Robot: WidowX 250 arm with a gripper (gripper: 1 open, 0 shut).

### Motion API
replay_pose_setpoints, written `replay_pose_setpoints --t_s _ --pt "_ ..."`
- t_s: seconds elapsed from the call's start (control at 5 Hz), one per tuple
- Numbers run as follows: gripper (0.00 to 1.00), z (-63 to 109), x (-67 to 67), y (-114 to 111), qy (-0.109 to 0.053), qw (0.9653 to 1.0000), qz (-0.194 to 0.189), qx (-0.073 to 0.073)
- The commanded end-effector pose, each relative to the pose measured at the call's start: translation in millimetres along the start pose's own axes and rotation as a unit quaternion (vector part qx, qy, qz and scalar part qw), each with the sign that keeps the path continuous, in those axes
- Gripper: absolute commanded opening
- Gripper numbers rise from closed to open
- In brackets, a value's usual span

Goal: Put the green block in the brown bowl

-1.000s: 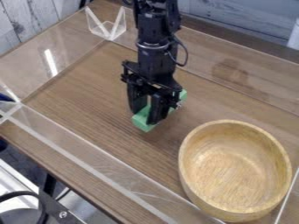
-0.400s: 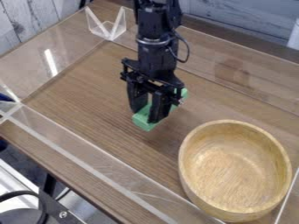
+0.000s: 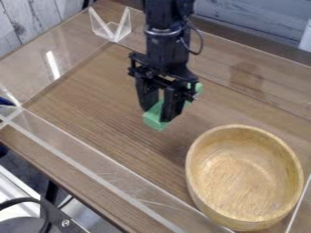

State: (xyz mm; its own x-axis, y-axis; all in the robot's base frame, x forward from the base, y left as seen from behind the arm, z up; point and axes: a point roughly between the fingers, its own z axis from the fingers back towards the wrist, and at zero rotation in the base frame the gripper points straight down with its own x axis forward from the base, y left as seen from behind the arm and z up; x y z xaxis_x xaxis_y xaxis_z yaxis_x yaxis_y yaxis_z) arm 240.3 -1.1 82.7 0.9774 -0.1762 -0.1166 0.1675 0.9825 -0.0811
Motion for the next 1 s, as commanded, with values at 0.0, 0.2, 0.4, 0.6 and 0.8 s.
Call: replay_pose_setpoints --t_s 0.0,0.2,0.4,0.6,0.8 --pt "0.00 12.8 -0.4 -24 -0.025 0.9996 -0.010 0.000" --pt "0.00 5.9 2.4 -55 -0.022 0.9993 -0.029 -0.003" --pt "0.00 -1.2 6.6 -85 -0.020 0.9985 -0.050 -0.006" --pt "0.00 -13.6 6.0 -106 -0.014 0.9980 -0.062 -0.008" --pt "0.00 -22.7 5.8 -115 -0.007 0.9971 -0.076 -0.009"
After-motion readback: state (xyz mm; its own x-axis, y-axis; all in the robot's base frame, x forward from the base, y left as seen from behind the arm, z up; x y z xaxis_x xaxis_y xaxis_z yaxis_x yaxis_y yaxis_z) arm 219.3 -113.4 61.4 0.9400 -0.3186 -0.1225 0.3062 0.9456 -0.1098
